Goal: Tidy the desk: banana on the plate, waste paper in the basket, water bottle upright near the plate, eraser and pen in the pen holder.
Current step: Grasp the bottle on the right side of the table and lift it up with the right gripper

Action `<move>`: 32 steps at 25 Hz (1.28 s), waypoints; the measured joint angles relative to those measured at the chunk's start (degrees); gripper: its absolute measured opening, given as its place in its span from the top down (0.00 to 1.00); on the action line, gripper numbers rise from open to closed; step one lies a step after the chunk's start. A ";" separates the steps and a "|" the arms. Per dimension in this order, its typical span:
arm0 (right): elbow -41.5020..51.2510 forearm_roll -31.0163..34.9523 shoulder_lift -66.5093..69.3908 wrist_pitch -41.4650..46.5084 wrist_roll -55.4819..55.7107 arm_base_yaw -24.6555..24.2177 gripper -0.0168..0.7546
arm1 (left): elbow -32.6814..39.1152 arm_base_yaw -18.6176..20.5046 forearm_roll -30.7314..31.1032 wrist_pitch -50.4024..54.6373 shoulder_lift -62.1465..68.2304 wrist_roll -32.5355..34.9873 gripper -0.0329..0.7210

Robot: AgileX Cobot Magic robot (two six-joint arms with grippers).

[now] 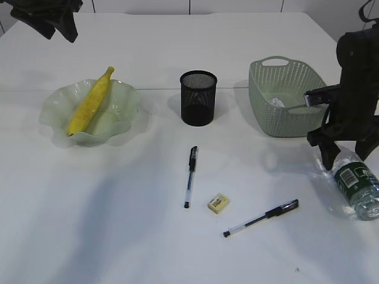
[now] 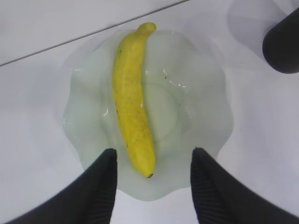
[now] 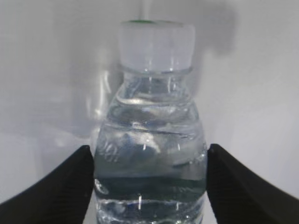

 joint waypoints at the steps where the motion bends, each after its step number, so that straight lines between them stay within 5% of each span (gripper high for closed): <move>1: 0.00 -0.14 0.28 0.10 0.00 0.00 0.28 | 0.00 0.00 0.00 0.00 0.00 0.00 0.48; 7: -0.23 -0.37 0.61 0.45 0.00 0.00 0.29 | 0.00 0.00 0.13 0.00 0.00 0.00 0.48; 16: -0.63 -0.09 0.75 1.70 0.04 0.00 0.50 | 0.00 0.00 0.25 0.00 0.00 0.00 0.48; 32: -5.95 5.78 2.00 3.82 0.13 0.00 0.51 | 0.00 0.00 0.25 0.00 0.00 0.00 0.48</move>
